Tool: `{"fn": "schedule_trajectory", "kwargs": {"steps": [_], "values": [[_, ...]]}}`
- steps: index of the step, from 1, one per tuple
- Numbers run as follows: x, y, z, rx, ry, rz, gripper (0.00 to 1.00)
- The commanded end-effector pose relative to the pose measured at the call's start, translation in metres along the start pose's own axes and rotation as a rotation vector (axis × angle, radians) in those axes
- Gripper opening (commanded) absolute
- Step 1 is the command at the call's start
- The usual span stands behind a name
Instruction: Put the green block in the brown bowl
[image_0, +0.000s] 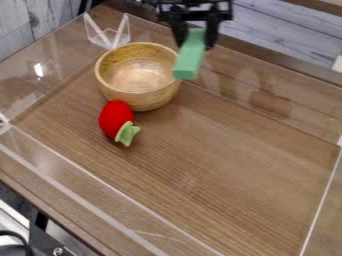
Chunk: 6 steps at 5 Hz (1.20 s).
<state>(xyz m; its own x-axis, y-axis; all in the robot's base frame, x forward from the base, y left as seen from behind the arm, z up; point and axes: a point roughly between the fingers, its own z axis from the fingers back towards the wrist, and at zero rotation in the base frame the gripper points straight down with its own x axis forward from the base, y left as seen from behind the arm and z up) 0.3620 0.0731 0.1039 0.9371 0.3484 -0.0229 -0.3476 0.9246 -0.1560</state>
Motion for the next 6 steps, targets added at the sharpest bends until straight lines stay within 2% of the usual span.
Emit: {"fn": "schedule_trajectory", "kwargs": {"steps": [1,3,4,5,6], "values": [[0.007,0.031,0.032,0.006,-0.099,-0.018,0.0],[0.013,0.056,0.018,0.029,-0.087,0.047,0.0],[0.012,0.066,0.005,0.033,-0.078,0.093,0.0],[0.01,0.075,-0.005,0.031,-0.069,0.134,1.0],[0.007,0.074,-0.011,0.021,-0.05,0.077,1.0]]}}
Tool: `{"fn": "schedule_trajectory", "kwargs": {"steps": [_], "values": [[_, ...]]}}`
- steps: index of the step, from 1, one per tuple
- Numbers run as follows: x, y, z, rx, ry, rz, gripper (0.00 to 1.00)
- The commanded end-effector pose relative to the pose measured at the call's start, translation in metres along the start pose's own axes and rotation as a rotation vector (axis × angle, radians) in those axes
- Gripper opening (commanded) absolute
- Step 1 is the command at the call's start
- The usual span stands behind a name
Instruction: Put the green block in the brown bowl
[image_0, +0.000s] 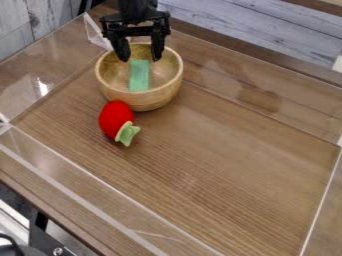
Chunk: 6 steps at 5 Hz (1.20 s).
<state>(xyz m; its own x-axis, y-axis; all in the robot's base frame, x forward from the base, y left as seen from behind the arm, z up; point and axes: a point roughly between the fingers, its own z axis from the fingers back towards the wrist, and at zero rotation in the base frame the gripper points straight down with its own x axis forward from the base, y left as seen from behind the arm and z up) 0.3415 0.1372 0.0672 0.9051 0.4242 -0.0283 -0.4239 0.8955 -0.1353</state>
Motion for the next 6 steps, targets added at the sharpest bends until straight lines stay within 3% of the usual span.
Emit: {"fn": "schedule_trajectory", "kwargs": {"steps": [1,3,6], "values": [[0.002,0.001,0.013,-0.015,-0.034,-0.053,1.0],[0.015,-0.014,0.037,-0.042,-0.025,-0.104,1.0],[-0.003,-0.007,0.037,-0.057,-0.006,-0.073,1.0]]}}
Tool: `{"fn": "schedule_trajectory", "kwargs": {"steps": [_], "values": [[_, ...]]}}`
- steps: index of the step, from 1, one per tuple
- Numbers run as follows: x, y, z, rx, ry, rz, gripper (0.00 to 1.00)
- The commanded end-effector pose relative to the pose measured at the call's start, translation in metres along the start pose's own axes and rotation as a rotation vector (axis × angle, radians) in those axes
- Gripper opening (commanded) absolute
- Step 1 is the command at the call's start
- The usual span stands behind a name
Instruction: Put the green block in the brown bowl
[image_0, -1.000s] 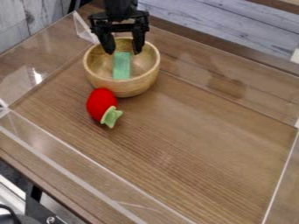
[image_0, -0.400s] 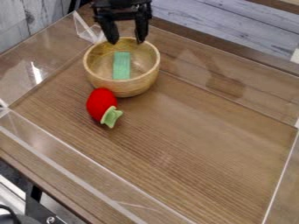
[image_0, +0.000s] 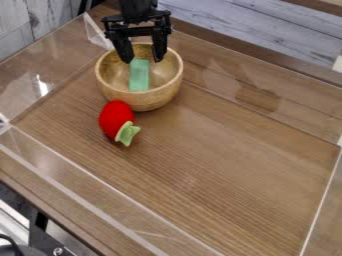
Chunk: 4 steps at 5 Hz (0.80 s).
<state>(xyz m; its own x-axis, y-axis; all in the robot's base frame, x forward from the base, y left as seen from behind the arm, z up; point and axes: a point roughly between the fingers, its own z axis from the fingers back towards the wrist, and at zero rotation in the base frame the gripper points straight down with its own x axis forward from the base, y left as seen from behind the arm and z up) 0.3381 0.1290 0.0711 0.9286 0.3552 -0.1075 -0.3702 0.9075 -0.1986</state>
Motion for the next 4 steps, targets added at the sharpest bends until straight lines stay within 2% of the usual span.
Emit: {"fn": "schedule_trajectory", "kwargs": {"steps": [1,2,4], "values": [[-0.002,-0.009,0.039,0.016,-0.077,-0.083,1.0],[-0.004,-0.015,0.045,0.025,-0.06,-0.148,1.0],[-0.017,-0.035,0.049,0.033,-0.054,-0.058,1.0]]}}
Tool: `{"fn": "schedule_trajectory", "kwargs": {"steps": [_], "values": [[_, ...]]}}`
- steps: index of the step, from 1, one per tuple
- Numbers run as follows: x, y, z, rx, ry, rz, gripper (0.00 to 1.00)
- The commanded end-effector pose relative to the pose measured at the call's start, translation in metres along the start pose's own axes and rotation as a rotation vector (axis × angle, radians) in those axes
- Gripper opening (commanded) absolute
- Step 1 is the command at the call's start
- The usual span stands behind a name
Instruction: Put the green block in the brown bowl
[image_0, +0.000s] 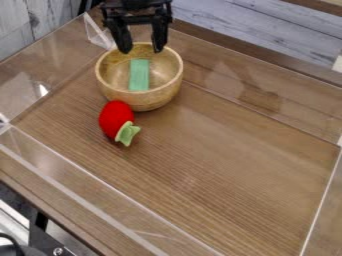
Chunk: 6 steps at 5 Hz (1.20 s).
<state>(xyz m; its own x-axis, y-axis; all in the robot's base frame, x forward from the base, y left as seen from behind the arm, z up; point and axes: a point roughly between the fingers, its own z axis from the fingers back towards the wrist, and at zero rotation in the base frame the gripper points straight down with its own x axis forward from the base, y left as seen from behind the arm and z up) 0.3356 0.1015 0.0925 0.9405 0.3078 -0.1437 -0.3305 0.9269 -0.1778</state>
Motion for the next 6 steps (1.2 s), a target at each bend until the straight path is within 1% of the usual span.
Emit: {"fn": "schedule_trajectory", "kwargs": {"steps": [1,2,4,6], "values": [[-0.002,-0.012,0.031,0.015,-0.088,0.011,1.0],[-0.003,-0.017,0.029,0.021,-0.077,0.03,1.0],[-0.007,-0.02,0.037,0.035,-0.05,0.056,1.0],[-0.021,-0.026,0.022,0.069,0.013,-0.111,1.0]]}}
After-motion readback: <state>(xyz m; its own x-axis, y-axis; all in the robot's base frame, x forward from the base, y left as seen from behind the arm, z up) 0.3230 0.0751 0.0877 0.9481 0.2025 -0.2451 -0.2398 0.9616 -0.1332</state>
